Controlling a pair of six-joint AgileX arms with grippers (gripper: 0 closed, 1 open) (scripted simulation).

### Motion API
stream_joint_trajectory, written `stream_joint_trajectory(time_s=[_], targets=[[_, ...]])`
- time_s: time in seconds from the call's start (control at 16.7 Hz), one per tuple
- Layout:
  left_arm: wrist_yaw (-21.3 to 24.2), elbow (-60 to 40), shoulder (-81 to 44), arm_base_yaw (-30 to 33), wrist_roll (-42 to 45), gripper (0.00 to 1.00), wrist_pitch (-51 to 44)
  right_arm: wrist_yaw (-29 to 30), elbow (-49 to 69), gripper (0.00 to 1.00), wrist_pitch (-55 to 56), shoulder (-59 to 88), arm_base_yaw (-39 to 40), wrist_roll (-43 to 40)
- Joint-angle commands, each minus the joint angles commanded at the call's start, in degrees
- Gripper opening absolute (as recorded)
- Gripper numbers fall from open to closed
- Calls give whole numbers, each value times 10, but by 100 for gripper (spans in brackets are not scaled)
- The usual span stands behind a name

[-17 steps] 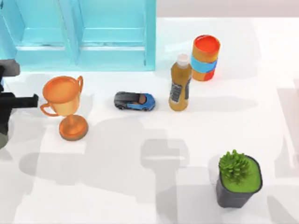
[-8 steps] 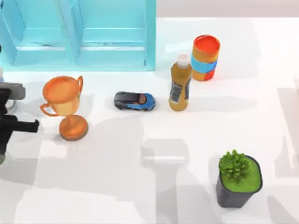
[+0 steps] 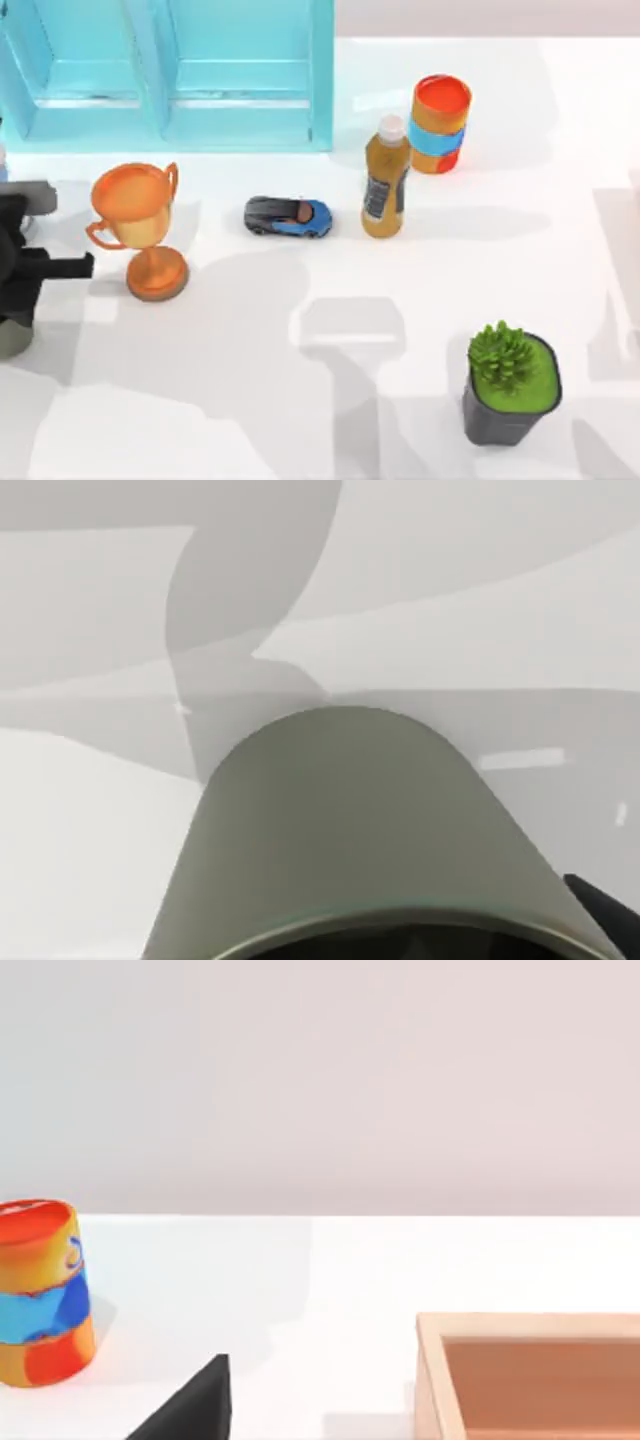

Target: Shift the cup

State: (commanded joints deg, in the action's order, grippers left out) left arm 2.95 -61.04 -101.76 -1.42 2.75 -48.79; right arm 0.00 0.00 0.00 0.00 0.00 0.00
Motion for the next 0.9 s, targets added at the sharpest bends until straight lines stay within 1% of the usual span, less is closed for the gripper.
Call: stream_joint_trajectory(time_s=[0.18,0.9], targets=[[0,0,0,0,0,0,0,0,0,100,0,0,0,0],[0,0,0,0,0,90,0,0,0,100,0,0,0,0]])
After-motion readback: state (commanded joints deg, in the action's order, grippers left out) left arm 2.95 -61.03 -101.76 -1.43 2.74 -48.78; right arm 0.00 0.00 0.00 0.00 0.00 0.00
